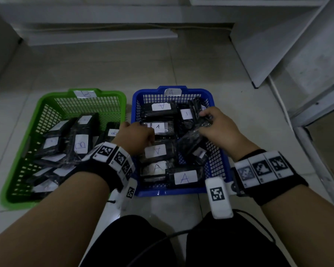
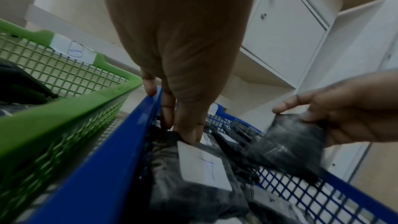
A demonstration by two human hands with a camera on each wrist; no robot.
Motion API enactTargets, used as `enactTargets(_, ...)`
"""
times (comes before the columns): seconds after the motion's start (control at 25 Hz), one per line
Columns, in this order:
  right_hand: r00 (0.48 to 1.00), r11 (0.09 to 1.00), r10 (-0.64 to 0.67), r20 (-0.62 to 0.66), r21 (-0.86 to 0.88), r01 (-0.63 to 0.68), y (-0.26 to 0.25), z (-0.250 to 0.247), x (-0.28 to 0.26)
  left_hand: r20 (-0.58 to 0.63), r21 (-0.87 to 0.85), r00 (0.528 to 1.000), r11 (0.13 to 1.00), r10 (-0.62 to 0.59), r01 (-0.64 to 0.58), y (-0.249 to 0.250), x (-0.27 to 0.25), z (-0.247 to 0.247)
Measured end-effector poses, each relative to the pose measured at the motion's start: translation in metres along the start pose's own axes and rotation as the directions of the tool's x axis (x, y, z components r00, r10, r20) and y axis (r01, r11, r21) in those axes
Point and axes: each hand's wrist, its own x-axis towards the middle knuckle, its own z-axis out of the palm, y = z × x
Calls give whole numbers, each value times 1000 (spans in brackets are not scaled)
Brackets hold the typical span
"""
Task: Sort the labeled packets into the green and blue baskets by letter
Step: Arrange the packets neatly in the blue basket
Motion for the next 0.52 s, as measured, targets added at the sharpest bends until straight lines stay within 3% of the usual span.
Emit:
enactTargets(0.16,980,895,179,87,400,-199,7,25,6,75,127,996,990,48,-57,0,-3,4)
enactTargets(0.28,959,840,228,167,464,-280,10,32,7,151,152,988,986,42,-65,0,-3,8)
enactTargets(0.4,927,797,252,278,484,-362,11,29,0,55,132,998,991,-1,-7,-3,5,12)
enactTargets(0.52,905,754,196,377,532,-385,10,28,-5,-149,7,989,1000,-5,6,-4,10,10)
